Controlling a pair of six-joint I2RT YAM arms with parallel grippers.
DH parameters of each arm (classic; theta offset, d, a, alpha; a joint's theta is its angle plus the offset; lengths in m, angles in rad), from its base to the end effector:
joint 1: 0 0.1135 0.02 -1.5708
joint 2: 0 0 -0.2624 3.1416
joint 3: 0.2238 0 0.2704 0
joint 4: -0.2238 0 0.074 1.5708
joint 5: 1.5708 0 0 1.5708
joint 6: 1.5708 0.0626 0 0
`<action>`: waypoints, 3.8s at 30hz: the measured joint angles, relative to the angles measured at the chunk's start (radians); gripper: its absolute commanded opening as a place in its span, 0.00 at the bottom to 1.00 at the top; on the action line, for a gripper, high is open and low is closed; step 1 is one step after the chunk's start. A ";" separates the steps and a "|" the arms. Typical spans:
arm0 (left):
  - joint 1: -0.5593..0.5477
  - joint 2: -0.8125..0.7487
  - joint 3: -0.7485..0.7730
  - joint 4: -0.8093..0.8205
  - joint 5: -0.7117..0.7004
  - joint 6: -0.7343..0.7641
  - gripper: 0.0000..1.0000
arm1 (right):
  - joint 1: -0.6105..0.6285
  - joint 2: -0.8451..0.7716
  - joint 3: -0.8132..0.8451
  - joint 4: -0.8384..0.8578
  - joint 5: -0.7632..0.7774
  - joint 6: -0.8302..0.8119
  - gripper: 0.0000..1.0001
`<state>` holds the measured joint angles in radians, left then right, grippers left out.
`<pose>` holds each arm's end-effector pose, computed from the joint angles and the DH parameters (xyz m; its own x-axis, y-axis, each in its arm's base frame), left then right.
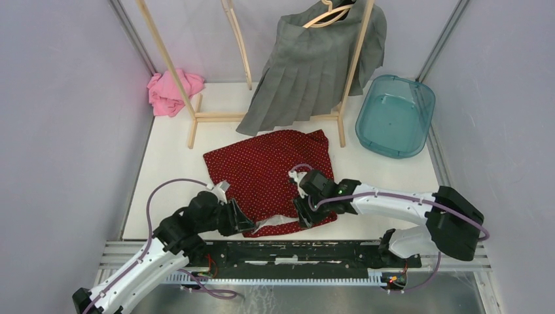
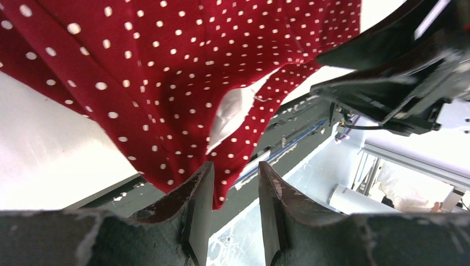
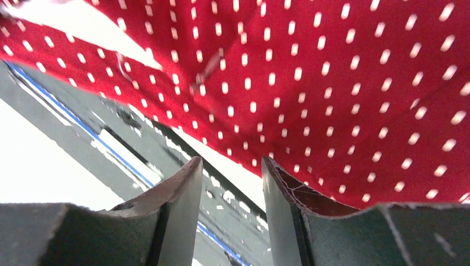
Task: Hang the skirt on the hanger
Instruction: Flatten out the skirt at the center of the board.
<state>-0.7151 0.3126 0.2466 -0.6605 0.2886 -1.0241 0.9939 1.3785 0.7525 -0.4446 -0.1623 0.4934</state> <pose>0.0922 -0.1036 0.1477 -0.9349 -0.2727 -0.2271 -0.0181 0.6758 -0.7368 0.1463 0.2434 0.1461 -0.8333 -0.4236 -0.3552 -0.5390 0.7652 0.3520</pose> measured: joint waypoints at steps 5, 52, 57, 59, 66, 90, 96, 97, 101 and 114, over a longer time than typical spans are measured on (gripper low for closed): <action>0.000 0.015 0.065 -0.001 -0.010 0.000 0.42 | 0.048 -0.116 -0.087 -0.034 0.035 0.059 0.50; 0.000 -0.061 0.097 -0.184 -0.394 -0.162 0.44 | 0.276 0.310 0.247 0.254 0.293 -0.312 0.53; 0.000 -0.061 0.097 -0.185 -0.396 -0.162 0.43 | 0.276 0.341 0.276 0.261 0.303 -0.320 0.44; 0.000 -0.063 0.097 -0.187 -0.396 -0.162 0.43 | 0.276 0.360 0.292 0.267 0.303 -0.327 0.27; 0.000 -0.078 0.097 -0.200 -0.396 -0.163 0.43 | 0.292 0.365 0.297 0.271 0.300 -0.335 0.08; 0.000 -0.035 0.105 -0.198 -0.415 -0.163 0.43 | 0.485 0.138 0.080 0.172 0.346 -0.189 0.59; 0.000 -0.026 0.108 -0.198 -0.415 -0.162 0.43 | 0.483 -0.010 0.058 0.113 0.398 -0.134 0.68; 0.000 -0.024 0.108 -0.198 -0.415 -0.162 0.43 | 0.479 -0.037 0.058 0.108 0.407 -0.129 0.68; 0.000 -0.023 0.108 -0.197 -0.414 -0.162 0.43 | 0.445 -0.087 0.061 0.077 0.434 -0.098 0.67; 0.000 0.063 0.108 -0.115 -0.383 -0.162 0.42 | 0.034 -0.118 -0.069 0.010 0.421 0.133 0.61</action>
<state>-0.7155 0.3759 0.3550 -0.7753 -0.0940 -1.1858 1.0275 1.2602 0.6830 -0.4351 0.2584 0.6262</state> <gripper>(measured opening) 0.428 0.616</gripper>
